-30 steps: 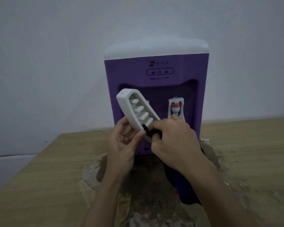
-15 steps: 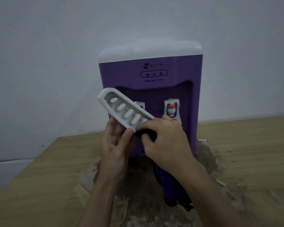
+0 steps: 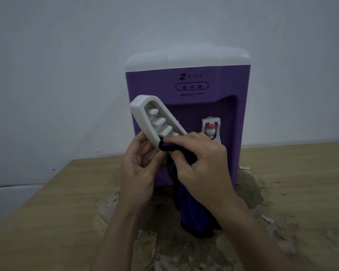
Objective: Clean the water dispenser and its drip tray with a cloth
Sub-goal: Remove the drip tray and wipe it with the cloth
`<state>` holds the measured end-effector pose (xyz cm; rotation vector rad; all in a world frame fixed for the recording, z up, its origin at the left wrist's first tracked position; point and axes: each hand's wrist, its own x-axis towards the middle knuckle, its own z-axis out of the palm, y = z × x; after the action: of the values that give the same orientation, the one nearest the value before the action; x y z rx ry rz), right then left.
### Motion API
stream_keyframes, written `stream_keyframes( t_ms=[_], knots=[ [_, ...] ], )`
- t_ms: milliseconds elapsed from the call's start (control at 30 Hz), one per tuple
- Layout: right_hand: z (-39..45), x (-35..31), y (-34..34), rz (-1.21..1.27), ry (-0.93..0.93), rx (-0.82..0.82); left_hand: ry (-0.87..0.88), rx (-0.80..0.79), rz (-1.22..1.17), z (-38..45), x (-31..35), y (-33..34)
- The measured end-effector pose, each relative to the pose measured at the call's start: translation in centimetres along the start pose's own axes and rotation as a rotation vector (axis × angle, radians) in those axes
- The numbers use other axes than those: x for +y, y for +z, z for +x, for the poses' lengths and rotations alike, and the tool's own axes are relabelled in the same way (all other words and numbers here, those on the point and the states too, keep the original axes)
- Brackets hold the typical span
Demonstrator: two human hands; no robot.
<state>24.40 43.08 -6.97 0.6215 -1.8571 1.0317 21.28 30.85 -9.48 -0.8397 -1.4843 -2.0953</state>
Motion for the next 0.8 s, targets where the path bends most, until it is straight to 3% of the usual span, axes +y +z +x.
stream_keyframes(
  t_ms=[300, 433, 533, 633, 700, 800],
  knots=[
    [-0.6, 1.3, -0.1, -0.304, 0.038, -0.192, -0.026, 0.187, -0.088, 0.2, 0.2, -1.0],
    [-0.4, 2.2, -0.8, -0.395, 0.114, -0.222, -0.013, 0.184, -0.079, 0.3, 0.3, -1.3],
    [0.2, 3.0, -2.0, -0.388, 0.213, -0.139, -0.003, 0.208, -0.06, 0.4, 0.6, -2.1],
    [1.0, 2.8, -3.3, -0.21, 0.271, 0.117, -0.029, 0.182, -0.015, 0.7, 0.9, -3.0],
    [1.2, 2.3, -3.2, -0.167, 0.192, 0.171, -0.039, 0.128, 0.025, 0.6, 0.8, -2.7],
    [0.7, 1.6, -1.9, -0.159, 0.045, 0.127, -0.042, 0.04, 0.065, 0.3, 0.4, -1.7]
  ],
)
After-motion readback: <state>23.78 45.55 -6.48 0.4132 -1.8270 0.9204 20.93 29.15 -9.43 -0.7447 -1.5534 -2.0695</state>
